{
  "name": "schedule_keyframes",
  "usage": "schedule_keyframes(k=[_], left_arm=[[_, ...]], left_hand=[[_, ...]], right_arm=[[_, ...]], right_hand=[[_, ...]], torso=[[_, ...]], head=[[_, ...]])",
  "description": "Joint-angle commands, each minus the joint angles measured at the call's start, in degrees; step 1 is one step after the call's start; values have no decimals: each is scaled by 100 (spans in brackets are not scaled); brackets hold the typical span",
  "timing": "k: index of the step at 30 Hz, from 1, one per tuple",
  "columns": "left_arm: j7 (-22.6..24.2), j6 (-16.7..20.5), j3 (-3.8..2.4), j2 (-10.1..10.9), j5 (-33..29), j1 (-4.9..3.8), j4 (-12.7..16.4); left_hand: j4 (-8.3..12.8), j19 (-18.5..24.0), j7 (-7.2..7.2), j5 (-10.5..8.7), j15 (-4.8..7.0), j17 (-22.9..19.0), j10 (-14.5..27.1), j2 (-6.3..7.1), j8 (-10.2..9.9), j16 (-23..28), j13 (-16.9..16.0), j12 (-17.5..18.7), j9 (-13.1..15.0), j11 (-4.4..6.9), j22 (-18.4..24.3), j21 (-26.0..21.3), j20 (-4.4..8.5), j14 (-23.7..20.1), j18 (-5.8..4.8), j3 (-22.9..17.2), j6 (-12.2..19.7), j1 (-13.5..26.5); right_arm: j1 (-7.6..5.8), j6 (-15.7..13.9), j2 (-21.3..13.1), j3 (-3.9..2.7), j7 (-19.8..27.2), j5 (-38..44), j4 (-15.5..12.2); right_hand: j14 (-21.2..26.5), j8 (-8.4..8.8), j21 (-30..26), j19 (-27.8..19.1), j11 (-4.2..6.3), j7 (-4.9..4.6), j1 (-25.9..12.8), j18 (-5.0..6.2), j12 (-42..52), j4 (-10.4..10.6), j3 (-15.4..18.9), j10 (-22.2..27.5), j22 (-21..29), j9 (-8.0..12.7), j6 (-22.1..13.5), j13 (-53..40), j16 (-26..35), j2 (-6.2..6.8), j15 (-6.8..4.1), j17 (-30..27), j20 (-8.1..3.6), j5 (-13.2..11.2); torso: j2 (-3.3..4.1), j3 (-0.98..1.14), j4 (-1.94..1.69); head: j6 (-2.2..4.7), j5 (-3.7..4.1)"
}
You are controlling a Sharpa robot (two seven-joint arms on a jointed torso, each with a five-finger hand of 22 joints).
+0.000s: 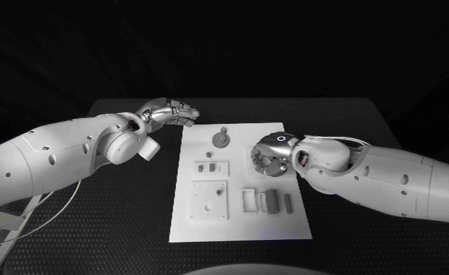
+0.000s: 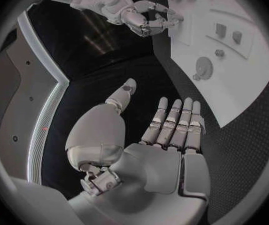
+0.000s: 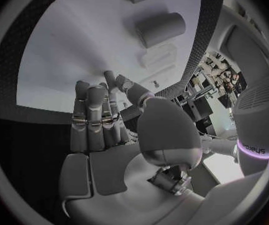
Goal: Assemble the parts on the task board
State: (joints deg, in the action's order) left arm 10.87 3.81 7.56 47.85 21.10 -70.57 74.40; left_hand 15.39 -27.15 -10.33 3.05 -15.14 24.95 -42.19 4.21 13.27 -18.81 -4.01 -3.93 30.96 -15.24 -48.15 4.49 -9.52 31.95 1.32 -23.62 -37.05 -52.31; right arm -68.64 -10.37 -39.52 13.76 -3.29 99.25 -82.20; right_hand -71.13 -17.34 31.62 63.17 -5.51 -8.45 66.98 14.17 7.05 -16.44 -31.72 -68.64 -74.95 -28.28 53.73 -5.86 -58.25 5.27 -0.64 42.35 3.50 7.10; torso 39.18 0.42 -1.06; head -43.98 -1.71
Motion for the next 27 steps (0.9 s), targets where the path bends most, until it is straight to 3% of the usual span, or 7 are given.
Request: schedule_keyframes(k=[1,6,12,15,27], left_arm=[[35,-97,-3,-14,-34,-3,12],[31,-98,-3,-13,-34,-3,22],[29,-95,-3,-3,-34,-3,23],[29,-99,-3,-3,-34,-3,25],[30,-104,-3,-14,-30,-3,25]], left_hand=[[2,-30,-370,-16,-3,7,-5,6,29,30,1,2,-1,-10,11,-35,5,-5,-46,4,-47,5],[1,-30,-368,-17,-3,7,-4,6,30,30,1,2,-1,-10,11,-35,5,-5,-46,5,-48,6],[2,-30,-368,-17,-3,7,-4,7,31,30,1,2,-1,-10,11,-35,5,-5,-46,5,-50,6],[2,-30,-369,-17,-3,8,-4,7,32,30,1,2,-1,-10,11,-35,5,-5,-46,5,-51,7],[1,-31,-370,-17,-2,9,-3,4,35,29,1,2,0,-9,12,-34,5,-3,-45,3,-55,6]], right_arm=[[45,2,49,0,-24,93,35],[82,-33,69,-1,-76,104,67],[83,-41,65,-1,-147,196,92],[83,-40,64,-1,-197,258,95],[92,-162,34,-3,-206,274,44]], right_hand=[[-13,-22,31,10,13,11,-19,83,5,-14,-9,-69,-137,13,59,-16,-28,-77,-41,-8,-6,17],[-30,-30,69,23,31,28,-48,83,0,-7,1,-126,-140,25,110,-38,-58,-132,-61,-5,-12,16],[-102,-113,202,97,122,113,-14,83,54,-3,-70,-371,-145,9,333,-133,-212,-286,-152,46,-62,30],[-187,-159,338,233,200,161,36,83,85,220,-639,-552,-147,-19,483,-229,-404,-170,-225,114,-109,39],[-205,-190,514,237,241,195,-86,83,50,171,-874,-678,-142,-96,551,-370,-590,-172,-266,158,-158,21]], torso=[[4,3,-8],[7,0,-7],[0,-3,-6],[0,-3,-5],[0,-2,-7]], head=[[-3,9],[-21,3],[-28,11],[-34,9],[-47,9]])
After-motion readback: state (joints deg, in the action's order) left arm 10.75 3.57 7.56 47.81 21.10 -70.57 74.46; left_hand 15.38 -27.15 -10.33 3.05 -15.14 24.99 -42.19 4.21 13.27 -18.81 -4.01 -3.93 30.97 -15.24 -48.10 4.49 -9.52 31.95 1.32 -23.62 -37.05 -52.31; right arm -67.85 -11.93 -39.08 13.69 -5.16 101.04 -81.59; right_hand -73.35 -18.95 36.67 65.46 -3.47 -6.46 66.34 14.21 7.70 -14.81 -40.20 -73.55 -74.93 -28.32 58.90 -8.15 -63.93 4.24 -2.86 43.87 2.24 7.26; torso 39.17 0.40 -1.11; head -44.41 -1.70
